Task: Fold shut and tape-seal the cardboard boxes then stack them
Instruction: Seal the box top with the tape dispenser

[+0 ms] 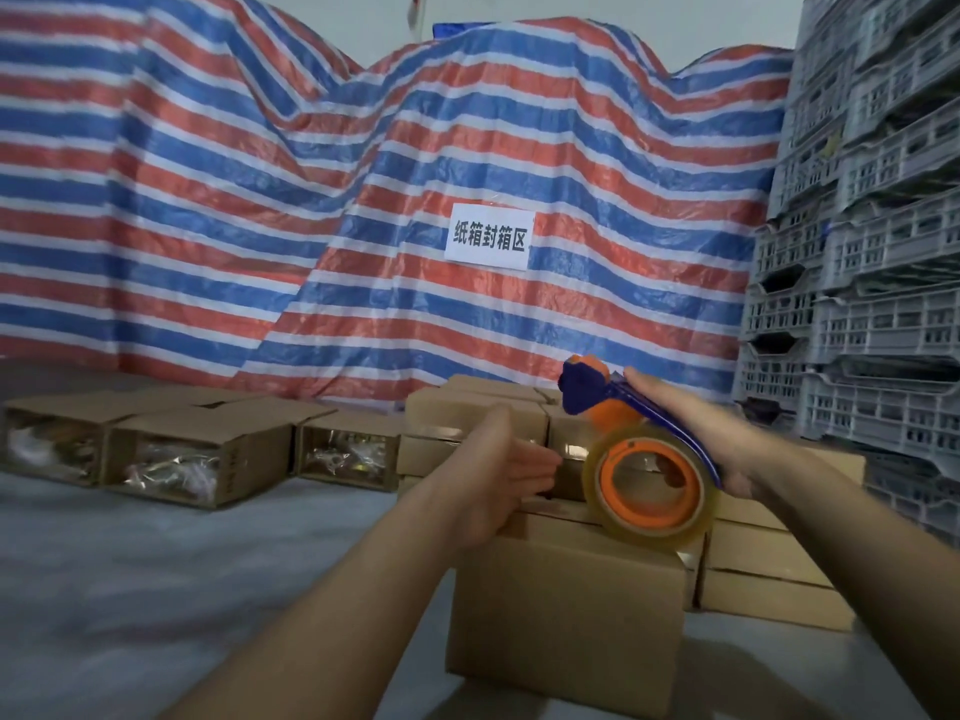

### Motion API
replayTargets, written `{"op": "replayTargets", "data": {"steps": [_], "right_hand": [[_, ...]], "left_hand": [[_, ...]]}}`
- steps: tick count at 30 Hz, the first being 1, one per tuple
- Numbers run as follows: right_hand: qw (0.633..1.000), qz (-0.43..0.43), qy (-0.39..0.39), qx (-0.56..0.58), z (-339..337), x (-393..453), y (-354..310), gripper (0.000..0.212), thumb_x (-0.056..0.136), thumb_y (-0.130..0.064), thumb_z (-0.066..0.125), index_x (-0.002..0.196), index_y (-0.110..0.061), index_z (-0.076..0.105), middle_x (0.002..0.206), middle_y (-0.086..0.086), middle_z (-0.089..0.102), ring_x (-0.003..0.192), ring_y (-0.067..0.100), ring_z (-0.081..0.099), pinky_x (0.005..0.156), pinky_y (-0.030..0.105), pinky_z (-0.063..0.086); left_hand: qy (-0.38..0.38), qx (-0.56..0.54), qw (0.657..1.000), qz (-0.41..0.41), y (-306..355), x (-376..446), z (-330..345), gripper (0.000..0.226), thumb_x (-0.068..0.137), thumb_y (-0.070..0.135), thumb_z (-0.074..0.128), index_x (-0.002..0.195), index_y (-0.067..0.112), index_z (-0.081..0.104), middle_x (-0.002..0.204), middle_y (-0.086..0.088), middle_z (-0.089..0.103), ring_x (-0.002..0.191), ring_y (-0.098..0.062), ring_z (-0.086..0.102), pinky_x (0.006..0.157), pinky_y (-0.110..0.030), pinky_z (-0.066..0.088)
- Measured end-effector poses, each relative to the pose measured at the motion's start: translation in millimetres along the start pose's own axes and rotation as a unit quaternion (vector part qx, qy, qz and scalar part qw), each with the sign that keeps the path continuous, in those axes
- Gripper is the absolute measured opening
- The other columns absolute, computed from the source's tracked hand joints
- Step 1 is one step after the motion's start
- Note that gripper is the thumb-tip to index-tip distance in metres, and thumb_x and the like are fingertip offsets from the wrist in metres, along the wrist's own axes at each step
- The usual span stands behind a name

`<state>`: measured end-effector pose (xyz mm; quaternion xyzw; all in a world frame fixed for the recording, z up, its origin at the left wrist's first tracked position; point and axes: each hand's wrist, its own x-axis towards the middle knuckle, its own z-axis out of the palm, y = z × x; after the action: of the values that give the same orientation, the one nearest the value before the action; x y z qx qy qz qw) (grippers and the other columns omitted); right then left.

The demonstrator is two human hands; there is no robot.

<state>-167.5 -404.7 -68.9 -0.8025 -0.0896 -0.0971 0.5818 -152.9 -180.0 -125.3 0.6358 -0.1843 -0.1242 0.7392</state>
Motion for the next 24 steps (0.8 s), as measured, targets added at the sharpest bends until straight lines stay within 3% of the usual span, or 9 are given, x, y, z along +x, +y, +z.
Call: {"op": "replayTargets", "data": {"steps": [3, 5, 7, 12, 16, 18, 21, 24], "right_hand": [[0.999, 0.007, -0.008, -0.033, 1, 6, -3, 0.091, 0.058, -0.076, 0.08, 0.121, -0.012, 0.064, 0.102, 0.019, 0.075, 0.079, 0.029, 0.075, 0.069, 0.035, 0.06], [0.999, 0.014, -0.014, -0.04, 1, 9, -5, 0.092, 0.057, -0.074, 0.082, 0.121, -0.01, 0.064, 0.103, 0.021, 0.075, 0.079, 0.029, 0.074, 0.07, 0.035, 0.06], [0.998, 0.022, -0.027, -0.045, 2, 10, -6, 0.09, 0.059, -0.073, 0.082, 0.118, -0.007, 0.066, 0.102, 0.021, 0.075, 0.077, 0.028, 0.074, 0.069, 0.034, 0.06], [0.997, 0.032, -0.051, -0.052, 8, 12, -14, 0.08, 0.065, -0.067, 0.074, 0.116, -0.007, 0.064, 0.089, 0.016, 0.076, 0.066, 0.022, 0.073, 0.054, 0.026, 0.056], [0.995, 0.028, -0.063, -0.074, 13, 11, -18, 0.075, 0.068, -0.066, 0.069, 0.114, -0.007, 0.064, 0.089, 0.015, 0.076, 0.066, 0.021, 0.072, 0.054, 0.026, 0.056], [0.995, 0.028, -0.064, -0.076, 14, 11, -19, 0.073, 0.068, -0.065, 0.069, 0.115, -0.008, 0.064, 0.09, 0.015, 0.076, 0.067, 0.021, 0.073, 0.057, 0.027, 0.057], [0.994, 0.027, -0.062, -0.084, 14, 11, -21, 0.067, 0.073, -0.062, 0.067, 0.115, -0.01, 0.062, 0.089, 0.013, 0.077, 0.068, 0.021, 0.074, 0.057, 0.026, 0.057], [0.993, 0.022, -0.064, -0.101, 16, 12, -23, 0.068, 0.071, -0.063, 0.066, 0.114, -0.01, 0.062, 0.085, 0.01, 0.077, 0.065, 0.018, 0.074, 0.054, 0.024, 0.056]], "left_hand": [[-0.014, -0.076, 0.997, -0.031, 4, 1, -7, 0.081, 0.1, 0.064, 0.018, 0.119, -0.002, 0.06, 0.13, -0.015, 0.061, 0.126, -0.026, 0.053, 0.119, -0.041, 0.023], [-0.024, -0.097, 0.994, -0.042, 5, -1, -9, 0.075, 0.099, 0.062, 0.027, 0.115, -0.003, 0.06, 0.132, -0.015, 0.06, 0.126, -0.025, 0.054, 0.12, -0.042, 0.019], [-0.029, -0.109, 0.992, -0.048, 6, -2, -11, 0.066, 0.099, 0.058, 0.033, 0.106, 0.0, 0.064, 0.129, -0.014, 0.062, 0.124, -0.024, 0.055, 0.12, -0.042, 0.018], [-0.044, -0.107, 0.992, -0.056, 9, 0, -9, 0.059, 0.099, 0.054, 0.04, 0.106, 0.004, 0.07, 0.121, -0.013, 0.068, 0.118, -0.024, 0.058, 0.119, -0.042, 0.016], [-0.029, -0.153, 0.985, -0.067, 8, 0, -11, 0.046, 0.098, 0.043, 0.05, 0.106, 0.004, 0.072, 0.109, -0.012, 0.074, 0.111, -0.024, 0.063, 0.12, -0.041, 0.013], [-0.024, -0.177, 0.981, -0.07, 8, -2, -13, 0.034, 0.098, 0.034, 0.054, 0.101, 0.006, 0.072, 0.11, -0.009, 0.073, 0.11, -0.023, 0.064, 0.119, -0.039, 0.015], [-0.009, -0.193, 0.979, -0.069, 8, -2, -14, 0.022, 0.098, 0.023, 0.055, 0.083, 0.011, 0.065, 0.113, -0.007, 0.07, 0.113, -0.021, 0.064, 0.11, -0.036, 0.032], [0.025, -0.179, 0.982, -0.053, 5, 0, -11, 0.021, 0.099, 0.018, 0.054, 0.083, 0.01, 0.065, 0.096, -0.006, 0.073, 0.105, -0.02, 0.066, 0.109, -0.038, 0.03]]}}
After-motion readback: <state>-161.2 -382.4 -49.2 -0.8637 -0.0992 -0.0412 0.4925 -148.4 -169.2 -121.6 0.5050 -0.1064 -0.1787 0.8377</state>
